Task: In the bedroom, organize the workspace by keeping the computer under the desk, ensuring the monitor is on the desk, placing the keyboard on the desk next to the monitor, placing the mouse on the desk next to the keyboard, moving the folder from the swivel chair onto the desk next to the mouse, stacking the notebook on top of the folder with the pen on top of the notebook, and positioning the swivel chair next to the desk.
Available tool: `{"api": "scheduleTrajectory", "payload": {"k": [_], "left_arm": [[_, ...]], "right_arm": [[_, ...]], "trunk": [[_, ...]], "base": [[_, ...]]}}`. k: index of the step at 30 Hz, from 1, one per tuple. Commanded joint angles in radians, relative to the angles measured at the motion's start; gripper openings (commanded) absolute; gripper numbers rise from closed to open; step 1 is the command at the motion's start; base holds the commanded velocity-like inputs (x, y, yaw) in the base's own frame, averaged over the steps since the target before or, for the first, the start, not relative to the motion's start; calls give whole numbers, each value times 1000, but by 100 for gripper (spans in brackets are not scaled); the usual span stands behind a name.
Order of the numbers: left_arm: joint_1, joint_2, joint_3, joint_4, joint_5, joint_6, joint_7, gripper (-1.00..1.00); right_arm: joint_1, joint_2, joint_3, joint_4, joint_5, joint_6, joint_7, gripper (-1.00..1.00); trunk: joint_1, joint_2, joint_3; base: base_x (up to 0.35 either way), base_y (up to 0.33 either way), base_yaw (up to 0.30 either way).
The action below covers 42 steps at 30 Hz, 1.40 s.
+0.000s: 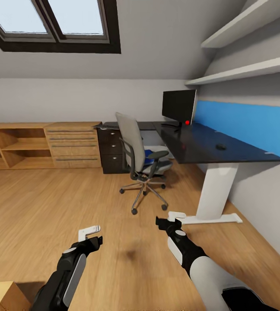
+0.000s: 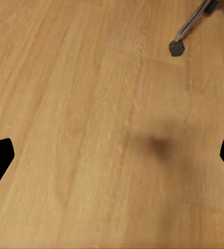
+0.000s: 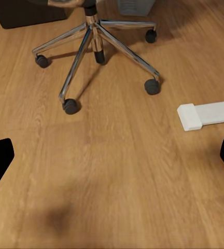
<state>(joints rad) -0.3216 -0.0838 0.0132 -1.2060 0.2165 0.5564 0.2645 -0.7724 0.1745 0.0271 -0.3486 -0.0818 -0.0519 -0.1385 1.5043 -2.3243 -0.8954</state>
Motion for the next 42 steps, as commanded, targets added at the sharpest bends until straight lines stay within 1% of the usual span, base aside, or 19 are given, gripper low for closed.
{"api": "scheduleTrajectory", "payload": {"k": [1,11,21,25,34,38,42], "left_arm": [[0,-1,0,-1,11,4,7,100],[0,-1,-2,-1,9,2,8,100],[0,-2,-2,-1,9,2,9,100],[0,-3,-4,0,8,2,10,100],[0,-4,-4,0,7,2,10,100],[0,-4,-4,1,6,2,11,100],[0,-4,-4,1,6,2,10,100]], "right_arm": [[-1,0,3,1,-9,-4,-4,100],[-1,0,4,2,-9,-6,-4,100],[-1,0,4,2,-9,-6,-4,100],[-1,0,4,1,-9,-6,-4,100],[-1,0,4,0,-8,-6,-4,100],[-1,0,3,0,-8,-6,-4,100],[-1,0,3,0,-9,-6,-4,100]], "trunk": [[4,-8,-4],[42,-78,-36],[80,-148,-67],[96,-176,-79],[100,-178,-114],[102,-179,-128],[102,-179,-126]], "base": [[0,0,0],[0,0,13],[0,0,222],[0,0,124],[0,0,1],[0,0,-114],[0,0,-198]]}}
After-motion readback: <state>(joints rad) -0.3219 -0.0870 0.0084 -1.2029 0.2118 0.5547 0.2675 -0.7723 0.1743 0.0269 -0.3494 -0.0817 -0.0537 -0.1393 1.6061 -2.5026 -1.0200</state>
